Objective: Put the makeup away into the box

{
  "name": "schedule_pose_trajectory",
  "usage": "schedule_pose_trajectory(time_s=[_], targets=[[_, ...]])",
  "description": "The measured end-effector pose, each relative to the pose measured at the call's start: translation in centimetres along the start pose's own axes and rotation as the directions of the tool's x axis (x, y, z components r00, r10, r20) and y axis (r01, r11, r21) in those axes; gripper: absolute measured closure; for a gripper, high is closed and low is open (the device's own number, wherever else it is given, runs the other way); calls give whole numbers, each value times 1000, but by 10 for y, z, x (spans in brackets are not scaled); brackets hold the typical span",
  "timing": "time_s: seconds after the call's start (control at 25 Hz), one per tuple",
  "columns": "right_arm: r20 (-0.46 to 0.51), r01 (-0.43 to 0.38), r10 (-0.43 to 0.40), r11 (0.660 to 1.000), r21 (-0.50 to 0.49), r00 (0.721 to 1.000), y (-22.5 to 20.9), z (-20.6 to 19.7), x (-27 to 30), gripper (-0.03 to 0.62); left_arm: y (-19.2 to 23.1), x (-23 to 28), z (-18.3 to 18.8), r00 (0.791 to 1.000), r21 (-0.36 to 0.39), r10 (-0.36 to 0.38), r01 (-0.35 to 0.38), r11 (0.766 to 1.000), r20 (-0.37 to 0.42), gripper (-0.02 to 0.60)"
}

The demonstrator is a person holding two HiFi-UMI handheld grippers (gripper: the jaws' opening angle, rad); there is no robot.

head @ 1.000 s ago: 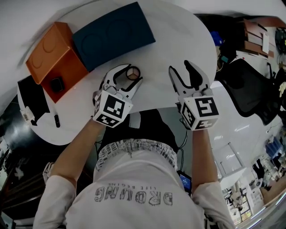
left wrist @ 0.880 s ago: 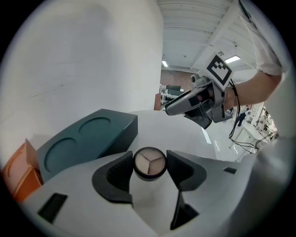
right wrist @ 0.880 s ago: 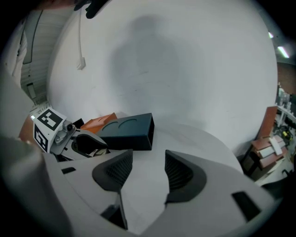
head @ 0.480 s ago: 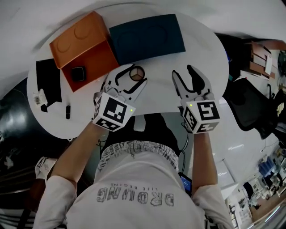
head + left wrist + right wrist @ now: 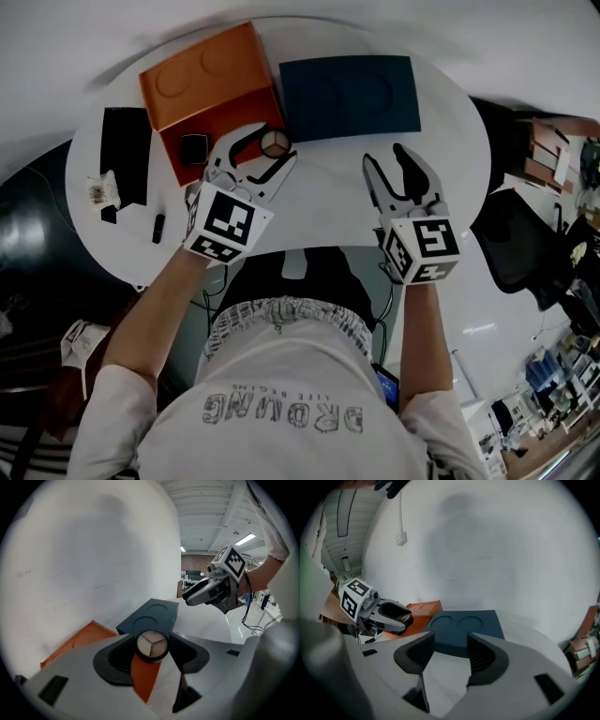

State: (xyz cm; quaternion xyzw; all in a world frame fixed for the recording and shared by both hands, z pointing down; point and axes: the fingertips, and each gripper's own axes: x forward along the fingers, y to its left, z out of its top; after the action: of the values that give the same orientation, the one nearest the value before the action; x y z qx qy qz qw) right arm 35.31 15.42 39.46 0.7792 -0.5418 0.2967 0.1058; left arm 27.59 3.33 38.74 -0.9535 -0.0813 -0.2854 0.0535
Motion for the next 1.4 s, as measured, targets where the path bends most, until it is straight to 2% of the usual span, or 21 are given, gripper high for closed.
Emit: schedule_pose_trajectory(time_s=[0.32, 0.6, 0.96, 1.4], targets=[[-29, -16, 15, 1000, -16, 999, 18, 13, 19, 368, 33, 1, -21, 1000, -33, 22, -23, 999, -21, 328], [-52, -20, 19, 1000, -22, 998, 14, 12, 26, 368, 46, 16, -43, 998, -71, 16, -21, 997, -61, 328], [-89, -19, 18, 1000, -10, 996, 2, 4, 35, 373, 55, 45, -68, 990, -132, -33, 15, 991, -138, 328], [-90, -17, 18, 1000, 5, 996, -13, -1, 43, 380, 53, 68, -81, 964, -164, -98, 58, 985, -246, 328]])
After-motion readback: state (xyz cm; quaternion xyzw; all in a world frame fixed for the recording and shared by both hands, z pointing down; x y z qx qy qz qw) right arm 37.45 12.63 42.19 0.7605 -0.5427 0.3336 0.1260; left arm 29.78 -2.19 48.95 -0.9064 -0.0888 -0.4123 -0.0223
